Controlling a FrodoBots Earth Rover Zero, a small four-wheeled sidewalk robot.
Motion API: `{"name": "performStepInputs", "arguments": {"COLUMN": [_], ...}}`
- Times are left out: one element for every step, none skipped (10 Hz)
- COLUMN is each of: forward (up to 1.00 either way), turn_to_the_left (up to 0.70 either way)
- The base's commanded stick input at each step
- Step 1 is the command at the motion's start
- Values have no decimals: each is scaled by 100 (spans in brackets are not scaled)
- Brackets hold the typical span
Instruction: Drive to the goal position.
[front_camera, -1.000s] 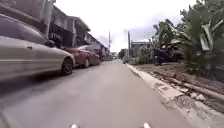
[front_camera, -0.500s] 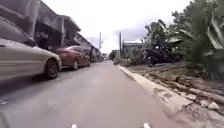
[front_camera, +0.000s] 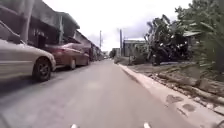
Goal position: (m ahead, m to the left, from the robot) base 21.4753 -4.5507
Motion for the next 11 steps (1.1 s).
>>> {"name": "performStepInputs", "arguments": {"forward": [100,100,100,100,100,100,100,100,100,100,100], "turn_to_the_left": [2,2,2,2,2,2,2,2,2,2,2]}}
